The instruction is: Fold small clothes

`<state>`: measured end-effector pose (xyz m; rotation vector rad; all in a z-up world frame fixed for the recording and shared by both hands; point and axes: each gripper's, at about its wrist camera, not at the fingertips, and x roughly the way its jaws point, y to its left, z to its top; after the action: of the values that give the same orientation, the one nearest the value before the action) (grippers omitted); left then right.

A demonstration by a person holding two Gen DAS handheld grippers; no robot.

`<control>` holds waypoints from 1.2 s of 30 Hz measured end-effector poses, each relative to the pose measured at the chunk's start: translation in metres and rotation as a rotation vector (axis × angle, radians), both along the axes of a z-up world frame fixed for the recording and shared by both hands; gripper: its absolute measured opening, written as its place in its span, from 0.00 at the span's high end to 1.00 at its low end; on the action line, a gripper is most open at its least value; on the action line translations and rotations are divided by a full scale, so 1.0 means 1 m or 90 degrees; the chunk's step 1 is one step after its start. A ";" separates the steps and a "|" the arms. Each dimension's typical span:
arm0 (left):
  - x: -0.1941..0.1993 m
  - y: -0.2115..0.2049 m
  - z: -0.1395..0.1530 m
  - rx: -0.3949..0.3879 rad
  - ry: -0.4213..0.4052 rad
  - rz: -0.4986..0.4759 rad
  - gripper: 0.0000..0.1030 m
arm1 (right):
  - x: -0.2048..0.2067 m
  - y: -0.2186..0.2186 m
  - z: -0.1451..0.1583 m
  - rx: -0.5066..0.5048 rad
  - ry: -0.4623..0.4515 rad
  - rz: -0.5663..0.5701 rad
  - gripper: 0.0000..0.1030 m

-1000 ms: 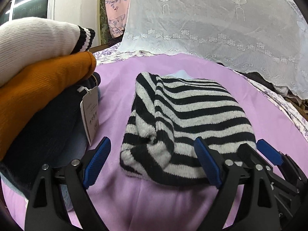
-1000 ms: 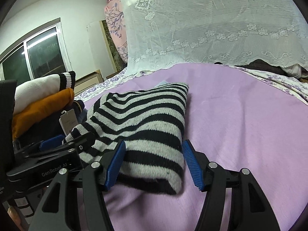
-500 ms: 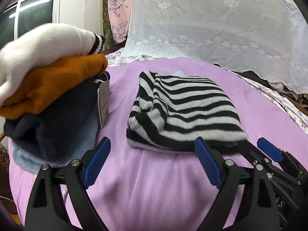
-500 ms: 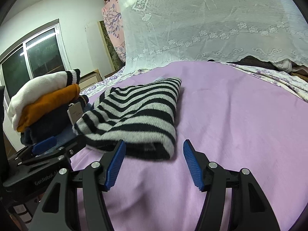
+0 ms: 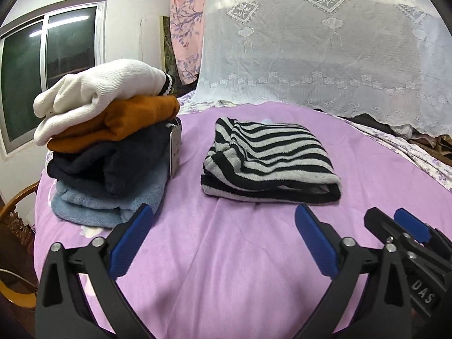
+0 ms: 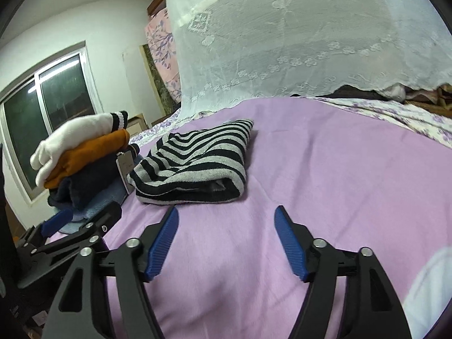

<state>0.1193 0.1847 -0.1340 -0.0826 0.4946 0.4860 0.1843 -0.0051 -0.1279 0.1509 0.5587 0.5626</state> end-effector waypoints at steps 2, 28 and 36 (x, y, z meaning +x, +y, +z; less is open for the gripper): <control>-0.009 0.000 0.001 -0.019 0.000 -0.003 0.04 | -0.009 -0.004 0.003 0.004 0.001 0.004 0.22; -0.048 0.007 0.111 -0.023 0.039 0.006 0.04 | -0.050 0.016 0.137 -0.059 -0.016 0.022 0.03; -0.046 0.006 0.099 -0.034 0.076 0.012 0.04 | -0.046 0.002 0.126 -0.055 0.004 0.016 0.03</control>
<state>0.0736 0.1909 -0.0349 -0.1103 0.6247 0.4986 0.1382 -0.0030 -0.0018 0.0642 0.5910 0.5608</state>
